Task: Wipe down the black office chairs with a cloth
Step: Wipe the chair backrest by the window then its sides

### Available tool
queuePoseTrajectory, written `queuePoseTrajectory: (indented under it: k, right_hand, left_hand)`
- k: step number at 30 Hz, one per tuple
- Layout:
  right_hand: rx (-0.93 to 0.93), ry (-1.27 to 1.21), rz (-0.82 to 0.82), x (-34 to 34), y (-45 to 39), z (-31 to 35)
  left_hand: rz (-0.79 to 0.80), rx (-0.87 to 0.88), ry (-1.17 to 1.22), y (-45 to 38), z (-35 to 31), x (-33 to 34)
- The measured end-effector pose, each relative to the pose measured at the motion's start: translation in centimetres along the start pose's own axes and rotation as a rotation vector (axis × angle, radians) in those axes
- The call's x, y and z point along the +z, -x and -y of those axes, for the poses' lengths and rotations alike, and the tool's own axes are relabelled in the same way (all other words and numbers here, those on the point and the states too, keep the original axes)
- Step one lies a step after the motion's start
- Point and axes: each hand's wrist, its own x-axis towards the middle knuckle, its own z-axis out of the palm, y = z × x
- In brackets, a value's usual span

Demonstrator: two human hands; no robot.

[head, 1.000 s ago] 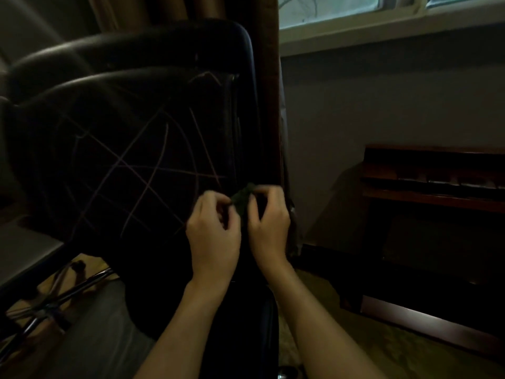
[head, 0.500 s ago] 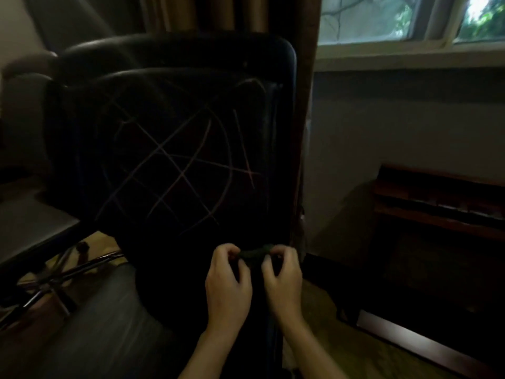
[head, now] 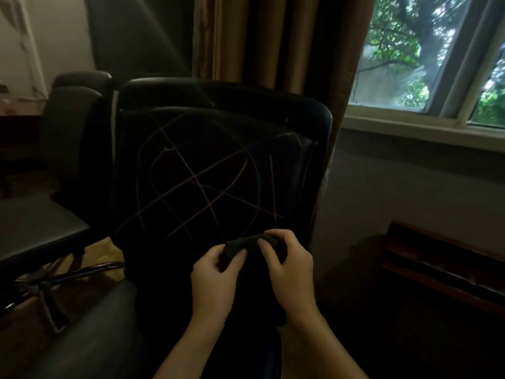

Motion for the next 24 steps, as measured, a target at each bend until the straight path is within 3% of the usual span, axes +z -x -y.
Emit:
queuePoseTrajectory:
  k: [6,10,15,17,20,24]
  right_hand:
    - [-0.066,0.169,0.120,-2.8,-3.6,-0.4]
    - [-0.104,0.252,0.015,-4.8,-7.7,2.5]
    - [-0.066,0.228,-0.157,-6.2,-13.4,6.3]
    - [-0.035,0.268,-0.234,-6.7,-15.4,7.2]
    - [0.085,0.294,-0.314,-7.4,-18.2,8.6]
    - [0.117,0.299,-0.326,-7.6,-20.8,10.2]
  left_hand:
    - [-0.070,0.064,-0.132,-3.2,-2.1,1.5]
    - [-0.097,0.139,-0.278,-4.9,-5.7,3.9]
    - [-0.164,0.354,-0.559,-9.3,-12.8,6.5]
    - [-0.116,0.317,-0.567,-10.5,-15.4,8.1]
    - [-0.036,0.110,-0.436,-12.4,-18.2,10.2]
    - [0.024,-0.018,-0.317,-14.5,-20.4,11.2]
